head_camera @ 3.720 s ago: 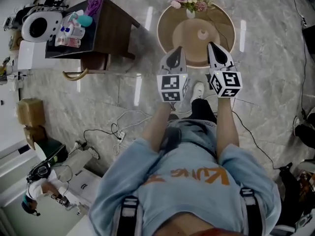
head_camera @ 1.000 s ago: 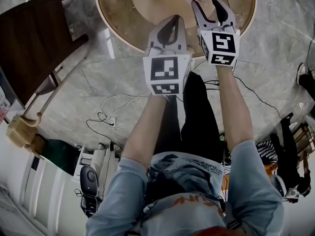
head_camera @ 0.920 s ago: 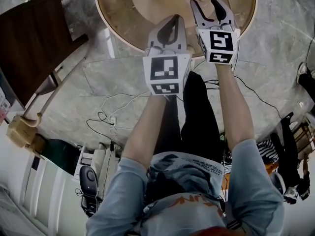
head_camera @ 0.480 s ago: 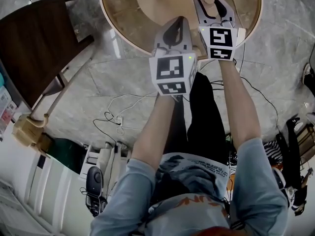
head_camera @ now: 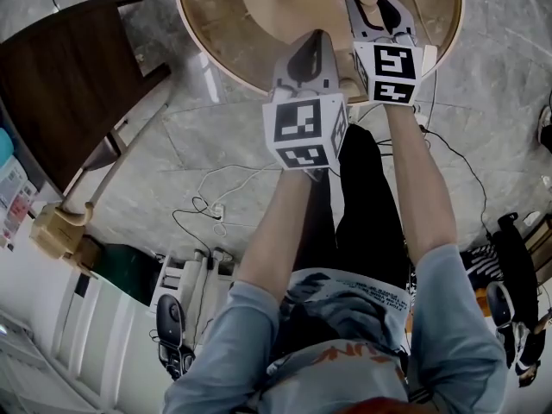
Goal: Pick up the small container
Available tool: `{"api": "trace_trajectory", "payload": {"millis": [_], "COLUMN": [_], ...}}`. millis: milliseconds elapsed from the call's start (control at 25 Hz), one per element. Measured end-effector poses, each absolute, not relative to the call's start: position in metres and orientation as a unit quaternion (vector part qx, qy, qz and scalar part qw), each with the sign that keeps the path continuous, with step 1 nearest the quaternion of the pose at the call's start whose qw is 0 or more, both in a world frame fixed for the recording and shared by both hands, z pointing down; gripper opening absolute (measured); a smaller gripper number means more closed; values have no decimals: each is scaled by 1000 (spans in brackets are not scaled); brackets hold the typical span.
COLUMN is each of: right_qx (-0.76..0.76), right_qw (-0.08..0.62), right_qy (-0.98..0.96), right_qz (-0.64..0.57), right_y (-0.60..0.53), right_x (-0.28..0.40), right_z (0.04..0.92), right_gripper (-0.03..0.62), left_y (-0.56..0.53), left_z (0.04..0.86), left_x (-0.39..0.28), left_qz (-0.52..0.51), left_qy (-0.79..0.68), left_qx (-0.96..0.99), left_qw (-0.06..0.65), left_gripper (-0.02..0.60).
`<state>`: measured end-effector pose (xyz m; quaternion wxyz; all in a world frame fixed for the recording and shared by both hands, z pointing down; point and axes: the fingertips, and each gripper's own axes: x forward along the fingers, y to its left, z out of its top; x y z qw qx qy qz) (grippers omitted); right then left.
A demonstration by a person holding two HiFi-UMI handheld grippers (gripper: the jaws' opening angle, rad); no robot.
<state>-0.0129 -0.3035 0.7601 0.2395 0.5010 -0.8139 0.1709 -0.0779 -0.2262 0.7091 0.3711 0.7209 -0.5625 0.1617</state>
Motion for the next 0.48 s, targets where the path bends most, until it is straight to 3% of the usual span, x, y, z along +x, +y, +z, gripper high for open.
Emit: {"api": "trace_trajectory", "payload": {"millis": [480], "right_qx": [494], "right_qw": [213], "right_qy": [-826], "right_qz": [168], "right_y": [-282], "right_x": [-2], "right_z": [706], "right_gripper": [149], "left_y": [-220], "left_z": [681], "left_x": [-77], "left_qz": [142], "left_qy": [-574], "left_qx": [723], "left_qw": [357], "left_gripper": [23]}}
